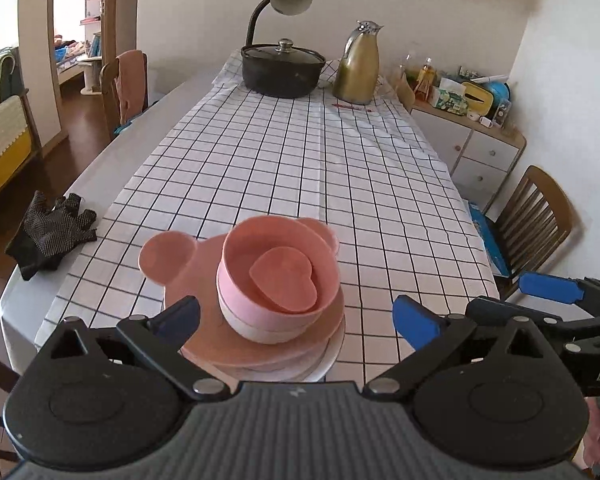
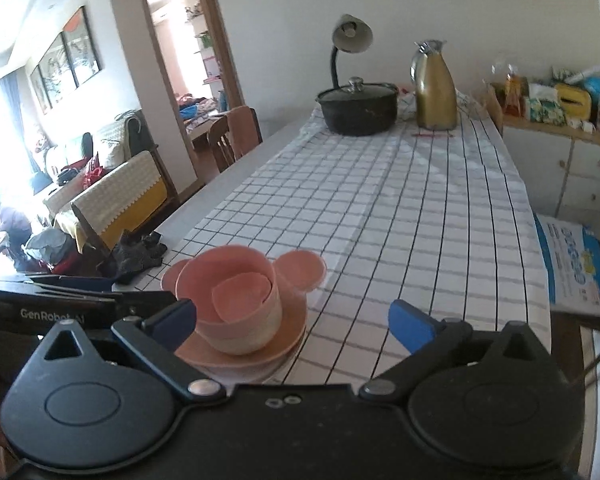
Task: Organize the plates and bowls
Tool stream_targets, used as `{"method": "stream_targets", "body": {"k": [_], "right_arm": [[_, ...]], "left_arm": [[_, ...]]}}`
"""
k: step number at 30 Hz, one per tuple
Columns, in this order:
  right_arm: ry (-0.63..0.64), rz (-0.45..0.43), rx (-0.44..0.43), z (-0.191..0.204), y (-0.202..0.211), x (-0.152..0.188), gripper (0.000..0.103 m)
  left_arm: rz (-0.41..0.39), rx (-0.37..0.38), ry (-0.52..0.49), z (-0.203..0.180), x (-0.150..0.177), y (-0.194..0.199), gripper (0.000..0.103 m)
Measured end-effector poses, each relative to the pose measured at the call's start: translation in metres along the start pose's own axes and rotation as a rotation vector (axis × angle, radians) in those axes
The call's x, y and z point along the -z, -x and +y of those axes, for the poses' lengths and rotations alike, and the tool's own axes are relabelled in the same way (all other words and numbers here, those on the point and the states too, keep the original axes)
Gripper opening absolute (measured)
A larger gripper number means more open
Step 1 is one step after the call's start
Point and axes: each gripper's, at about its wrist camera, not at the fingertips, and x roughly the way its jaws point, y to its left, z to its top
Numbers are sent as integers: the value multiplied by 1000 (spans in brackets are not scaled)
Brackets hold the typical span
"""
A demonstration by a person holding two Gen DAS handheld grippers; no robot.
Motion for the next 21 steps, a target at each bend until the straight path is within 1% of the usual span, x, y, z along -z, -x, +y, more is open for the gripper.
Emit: {"method": "stream_targets", "body": {"k": [7, 14, 21], "right_arm": [[-10, 0, 24, -1, 8, 5, 102], [-8, 1, 39, 2, 14, 10, 102], [3, -4, 32, 5, 19, 11, 102]], "left_arm": [[-8, -32, 20, -2, 8, 9, 103], [-31, -41, 17, -6, 11, 18, 103], [-42, -38, 10, -9, 12, 23, 103]]}}
